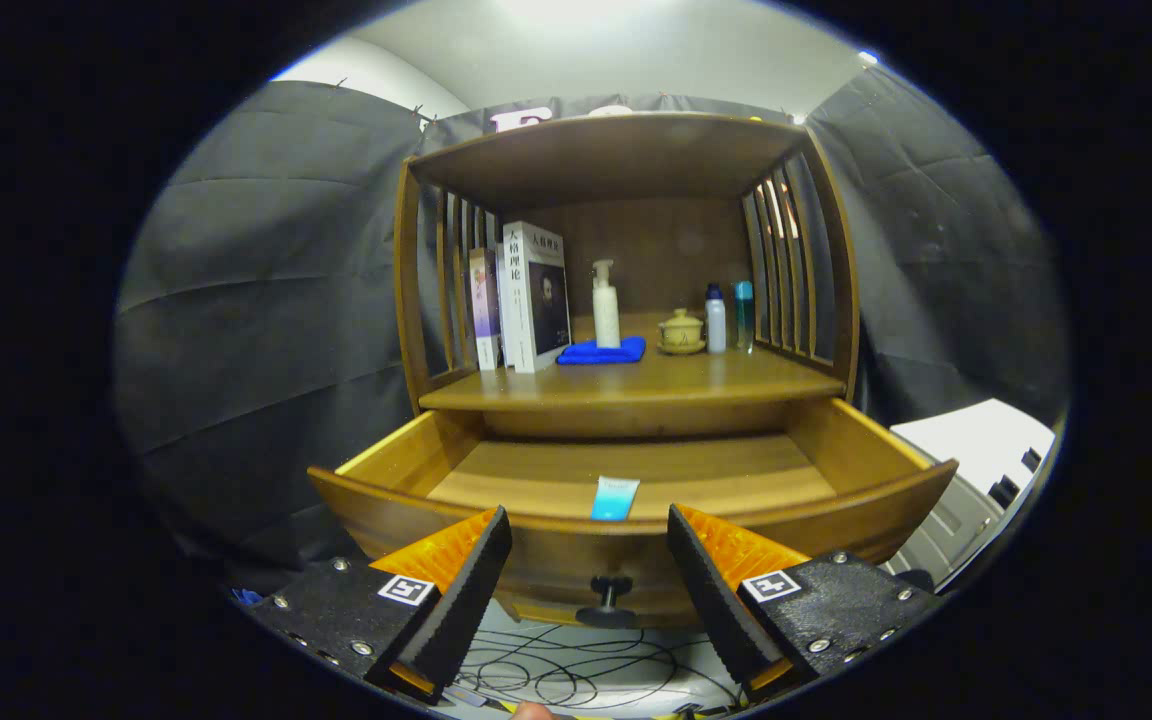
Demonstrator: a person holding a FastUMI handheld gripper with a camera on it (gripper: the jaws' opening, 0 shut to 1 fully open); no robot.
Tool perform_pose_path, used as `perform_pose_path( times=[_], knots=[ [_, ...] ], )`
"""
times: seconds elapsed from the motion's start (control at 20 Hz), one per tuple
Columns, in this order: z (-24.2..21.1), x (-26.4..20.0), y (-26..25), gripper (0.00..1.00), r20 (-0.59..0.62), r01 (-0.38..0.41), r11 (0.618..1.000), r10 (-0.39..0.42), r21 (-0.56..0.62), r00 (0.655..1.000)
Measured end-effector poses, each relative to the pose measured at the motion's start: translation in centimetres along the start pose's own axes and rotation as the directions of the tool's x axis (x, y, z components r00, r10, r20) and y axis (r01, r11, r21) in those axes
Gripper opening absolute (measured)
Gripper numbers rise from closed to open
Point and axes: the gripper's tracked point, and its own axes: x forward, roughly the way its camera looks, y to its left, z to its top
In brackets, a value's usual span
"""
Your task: Pull open the drawer, take out the items inside it, and place them on the countertop above the cabinet.
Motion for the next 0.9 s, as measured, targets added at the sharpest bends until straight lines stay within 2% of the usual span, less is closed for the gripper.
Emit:
perform_pose_path(
  times=[0.3, 0.55, 0.75, 0.9],
  knots=[
    [4.8, 3.4, -0.1, 0.96, -0.031, 0.016, 0.998, -0.018, -0.063, 0.999],
    [6.7, 7.8, -0.3, 0.96, -0.116, 0.067, 0.995, -0.075, -0.078, 0.990],
    [5.2, 10.3, -2.1, 0.96, -0.271, 0.161, 0.985, -0.171, -0.060, 0.947],
    [3.5, 12.4, -2.2, 0.96, -0.369, 0.201, 0.980, -0.189, -0.008, 0.910]
  ],
)
